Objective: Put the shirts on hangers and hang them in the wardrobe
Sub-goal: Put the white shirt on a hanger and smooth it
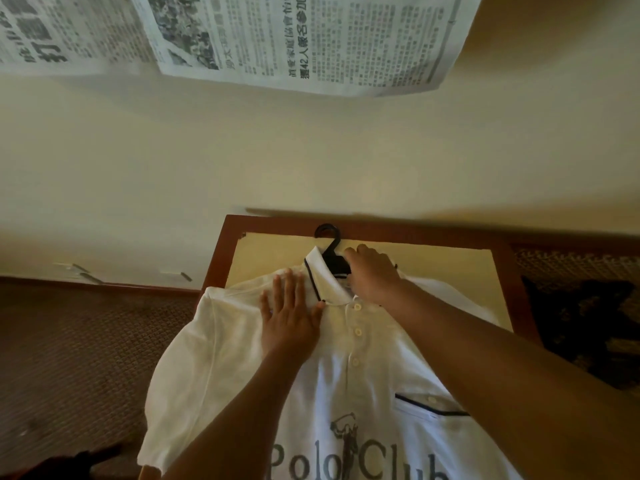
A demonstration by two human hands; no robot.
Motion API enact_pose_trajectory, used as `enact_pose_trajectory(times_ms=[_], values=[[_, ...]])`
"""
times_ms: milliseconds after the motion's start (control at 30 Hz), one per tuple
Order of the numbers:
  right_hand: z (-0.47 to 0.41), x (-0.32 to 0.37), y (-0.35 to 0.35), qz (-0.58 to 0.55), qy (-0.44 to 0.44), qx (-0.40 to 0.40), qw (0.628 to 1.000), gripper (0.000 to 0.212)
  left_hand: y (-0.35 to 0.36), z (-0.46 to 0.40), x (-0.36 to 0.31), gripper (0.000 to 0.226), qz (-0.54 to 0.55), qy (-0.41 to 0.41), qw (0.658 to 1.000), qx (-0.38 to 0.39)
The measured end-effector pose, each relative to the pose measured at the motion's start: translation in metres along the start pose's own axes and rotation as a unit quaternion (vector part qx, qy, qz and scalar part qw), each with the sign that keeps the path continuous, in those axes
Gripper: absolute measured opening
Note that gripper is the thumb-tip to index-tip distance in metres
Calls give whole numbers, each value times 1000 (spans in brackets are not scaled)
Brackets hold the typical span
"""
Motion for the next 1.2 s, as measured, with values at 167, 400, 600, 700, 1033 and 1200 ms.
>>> enact_pose_trajectory(times_ms=[167, 400, 600, 700, 1033, 1200], values=[[-1, 8, -7, 162, -55, 32, 985, 21, 3, -1, 6, 75, 3, 0, 1000, 2], [4, -32, -26, 184, 68, 59, 979, 29, 0, 2, 9, 73, 15, 2, 1000, 6], [3, -14, -9, 72, 39, 15, 997, 63, -3, 2, 6, 67, 17, 25, 1000, 5], [-1, -21, -14, 89, 42, -11, 995, 51, -1, 1, 6, 66, 18, 24, 1000, -6], [52, -46, -20, -37, 81, -165, 982, 39, -3, 2, 4, 69, 33, 15, 999, -16], [126, -84, -10, -100, 142, -245, 954, 46, -23, 14, -54, 69, 43, 78, 995, -44]])
Point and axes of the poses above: each hand's wrist, its own z-axis away from the middle knuckle, its own y-axis out of the palm, x = y × z, the point moved 9 cm from there along -z, towards the middle knuckle, and after that the axes turned 8 degrees about -z, right-handed, at the moved point
